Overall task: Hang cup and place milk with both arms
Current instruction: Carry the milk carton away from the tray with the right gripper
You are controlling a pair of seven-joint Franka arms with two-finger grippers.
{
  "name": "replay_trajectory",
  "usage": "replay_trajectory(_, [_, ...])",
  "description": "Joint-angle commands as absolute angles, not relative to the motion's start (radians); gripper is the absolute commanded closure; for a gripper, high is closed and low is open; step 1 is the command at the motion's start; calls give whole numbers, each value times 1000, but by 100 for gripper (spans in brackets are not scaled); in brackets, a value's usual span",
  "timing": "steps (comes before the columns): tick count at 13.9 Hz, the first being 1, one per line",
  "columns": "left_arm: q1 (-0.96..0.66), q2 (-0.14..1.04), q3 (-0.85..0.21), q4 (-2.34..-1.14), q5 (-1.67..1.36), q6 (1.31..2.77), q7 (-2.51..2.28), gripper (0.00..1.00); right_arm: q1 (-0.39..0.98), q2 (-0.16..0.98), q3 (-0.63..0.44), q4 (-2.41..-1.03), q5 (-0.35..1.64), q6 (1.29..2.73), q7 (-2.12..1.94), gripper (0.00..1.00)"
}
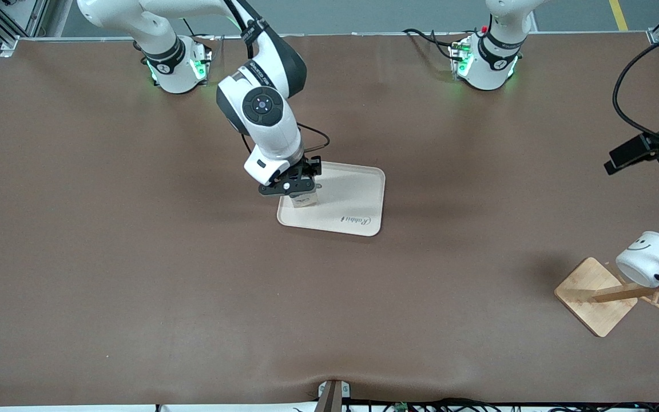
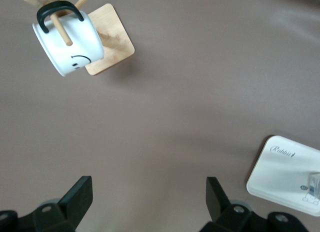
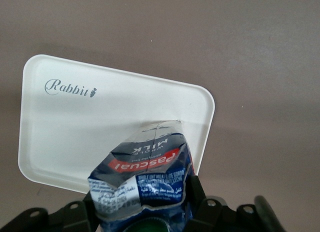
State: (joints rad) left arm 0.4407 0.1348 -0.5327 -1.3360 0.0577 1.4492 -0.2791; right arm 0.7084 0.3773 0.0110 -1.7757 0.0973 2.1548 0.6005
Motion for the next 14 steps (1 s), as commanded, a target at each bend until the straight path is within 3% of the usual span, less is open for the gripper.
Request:
replay_trajectory(1, [440, 92, -534, -1362, 60, 1427, -256, 0, 689, 370, 11, -1699, 101, 2075, 604, 100])
replay_trajectory(4, [346, 10, -449, -1455, 58, 1442, -255, 0, 556, 376, 11, -1450, 234, 1714, 598, 100])
replay_trajectory(6, [196, -47, -300, -1532, 55, 1462, -252, 0, 461, 368, 14, -1420, 258, 1626, 589, 100])
replay_trajectory(9, [52, -109, -143, -1591, 51, 1462, -236, 0, 411, 316, -4, -1437, 197, 1548, 557, 100])
replay_trajectory(14, [51, -149, -118, -1592, 46, 1451, -224, 0, 218, 148, -21, -1670, 80, 1603, 436, 100])
